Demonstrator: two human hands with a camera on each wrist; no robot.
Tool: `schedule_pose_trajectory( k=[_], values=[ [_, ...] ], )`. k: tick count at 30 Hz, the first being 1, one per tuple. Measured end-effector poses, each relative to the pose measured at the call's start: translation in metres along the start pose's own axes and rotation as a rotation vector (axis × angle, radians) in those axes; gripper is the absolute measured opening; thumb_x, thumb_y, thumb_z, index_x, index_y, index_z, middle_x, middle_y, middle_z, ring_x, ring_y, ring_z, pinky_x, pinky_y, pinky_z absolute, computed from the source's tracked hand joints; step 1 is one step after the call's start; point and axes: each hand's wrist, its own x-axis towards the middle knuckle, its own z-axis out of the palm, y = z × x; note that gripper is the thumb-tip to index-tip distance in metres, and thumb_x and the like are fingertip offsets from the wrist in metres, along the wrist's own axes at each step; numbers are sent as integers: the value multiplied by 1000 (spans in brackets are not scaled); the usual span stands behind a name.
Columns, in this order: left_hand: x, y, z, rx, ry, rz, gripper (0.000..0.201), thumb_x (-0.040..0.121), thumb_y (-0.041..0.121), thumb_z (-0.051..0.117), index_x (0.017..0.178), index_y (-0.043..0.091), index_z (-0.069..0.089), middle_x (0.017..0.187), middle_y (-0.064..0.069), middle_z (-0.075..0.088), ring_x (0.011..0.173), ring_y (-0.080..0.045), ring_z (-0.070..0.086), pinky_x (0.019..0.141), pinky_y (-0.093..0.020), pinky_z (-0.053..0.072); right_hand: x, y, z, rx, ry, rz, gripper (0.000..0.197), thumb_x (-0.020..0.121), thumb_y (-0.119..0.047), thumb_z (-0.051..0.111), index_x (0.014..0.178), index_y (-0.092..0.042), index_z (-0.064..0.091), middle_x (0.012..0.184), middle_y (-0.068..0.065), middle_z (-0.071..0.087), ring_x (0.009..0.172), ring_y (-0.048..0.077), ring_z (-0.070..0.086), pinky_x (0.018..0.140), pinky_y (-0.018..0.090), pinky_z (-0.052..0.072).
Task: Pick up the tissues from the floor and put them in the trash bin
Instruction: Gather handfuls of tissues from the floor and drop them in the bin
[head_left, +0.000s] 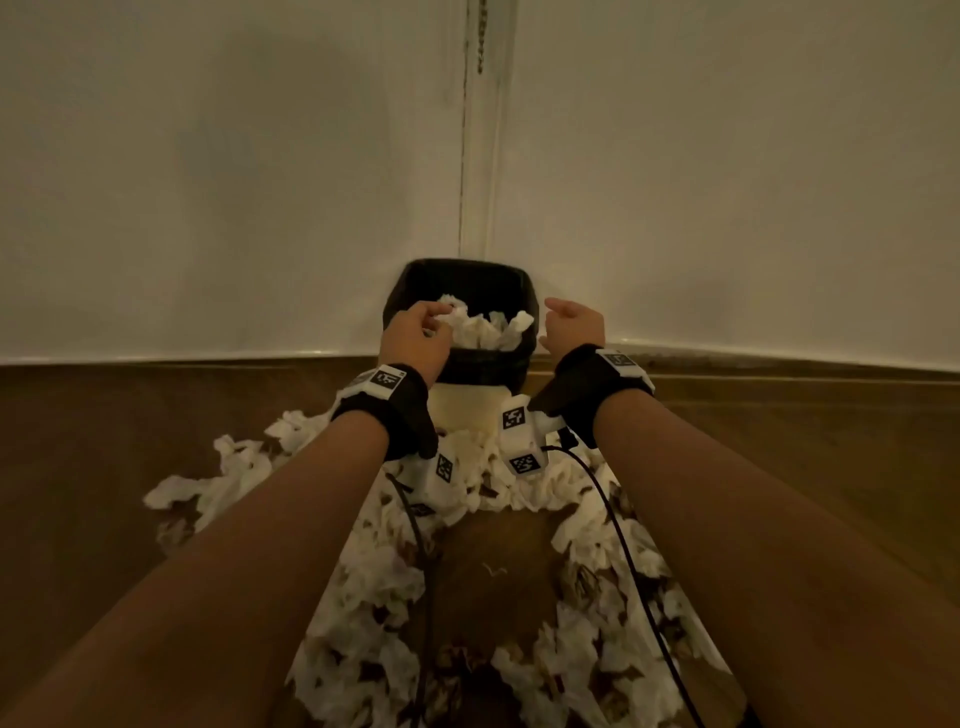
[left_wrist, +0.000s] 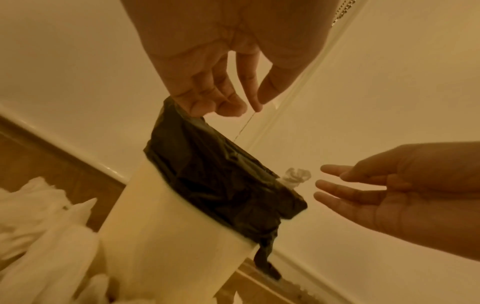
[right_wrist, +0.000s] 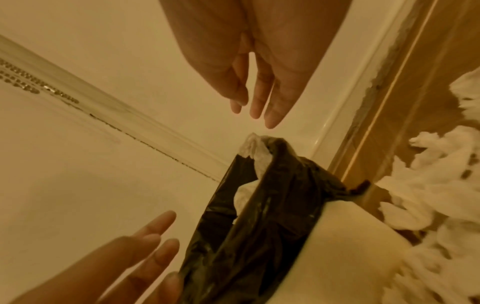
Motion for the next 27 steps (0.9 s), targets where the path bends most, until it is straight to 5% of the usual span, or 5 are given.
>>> schedule_pose_trajectory(
  k=[4,12,18,24,27],
  values=[
    [-38,-11,-2,-34,-89,-99,23,92,18,46,107,21,63,89,-6,63,79,-18,59,80,-30,50,-29,28,-12,-13,15,68,31,91,-6,46,114,-14,64,103,5,63,88,19,60,81,28,51],
    [-121,-60,-4,68,-348,-334,24,96,11,40,98,13,64,75,-5,67,57,-11,58,47,-15,44,-92,101,3,-59,-218,326,20,95,-8,47,110,-6,60,70,4,65,54,13,60,39,17,44],
    [-171,-111,-10,182,-466,-429,20,93,8,44,93,13,64,82,-3,68,72,-17,63,67,-29,55,-139,154,29,-475,-701,358,21,91,-18,59,105,-4,68,101,13,68,93,29,64,92,45,52],
    [-197,-144,-16,306,-470,-434,16,90,12,51,90,17,66,84,-4,66,74,-15,60,67,-27,51,-178,195,36,-940,-891,385,41,80,-40,69,112,-15,66,120,8,62,106,30,59,95,45,49],
    [-203,-150,-16,403,-516,-372,15,89,17,52,88,24,65,90,-3,62,79,-17,57,66,-27,46,-194,205,36,-1012,-894,418,70,76,-45,72,136,-23,42,141,9,40,119,35,47,95,43,45]
  ],
)
